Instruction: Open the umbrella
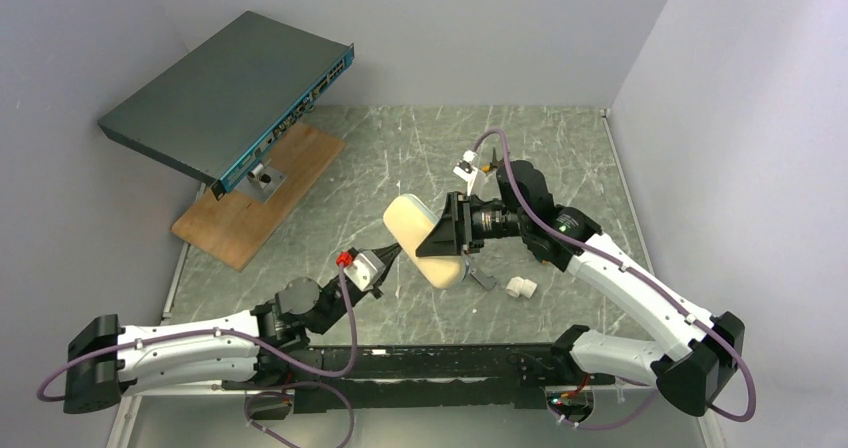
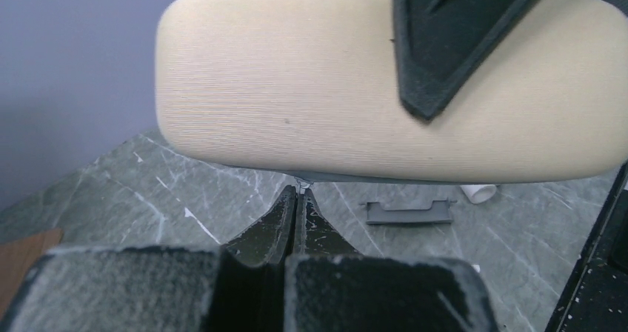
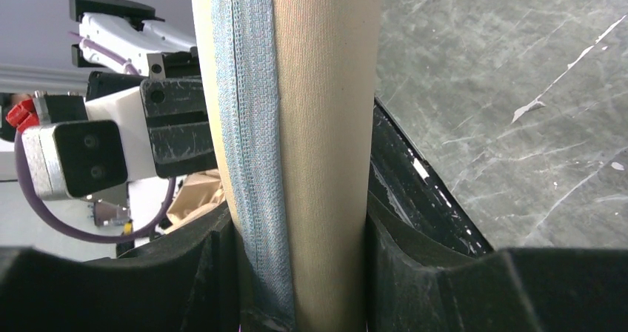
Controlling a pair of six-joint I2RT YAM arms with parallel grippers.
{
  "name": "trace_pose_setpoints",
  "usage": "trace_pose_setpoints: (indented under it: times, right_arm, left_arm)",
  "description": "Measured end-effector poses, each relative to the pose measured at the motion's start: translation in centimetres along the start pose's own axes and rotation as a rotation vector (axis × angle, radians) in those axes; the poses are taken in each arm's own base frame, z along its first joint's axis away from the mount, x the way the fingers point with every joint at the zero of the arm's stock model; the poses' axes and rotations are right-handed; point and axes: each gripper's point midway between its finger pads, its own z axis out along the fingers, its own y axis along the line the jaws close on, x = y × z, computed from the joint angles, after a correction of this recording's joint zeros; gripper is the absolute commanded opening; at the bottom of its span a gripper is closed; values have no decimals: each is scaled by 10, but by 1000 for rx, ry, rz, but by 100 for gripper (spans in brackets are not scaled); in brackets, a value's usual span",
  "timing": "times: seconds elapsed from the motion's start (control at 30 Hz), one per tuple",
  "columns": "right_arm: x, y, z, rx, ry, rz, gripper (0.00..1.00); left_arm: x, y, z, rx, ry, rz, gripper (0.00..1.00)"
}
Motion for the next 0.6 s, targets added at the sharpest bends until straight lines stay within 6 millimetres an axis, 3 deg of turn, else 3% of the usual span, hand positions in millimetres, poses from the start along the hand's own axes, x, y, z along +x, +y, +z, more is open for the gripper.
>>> trace_pose_setpoints:
  times: [0.6]
  right_arm:
    - [16,-5,-1,-1,55,6,0]
  left_arm:
    - [12,29,-9,-109,25,61,0]
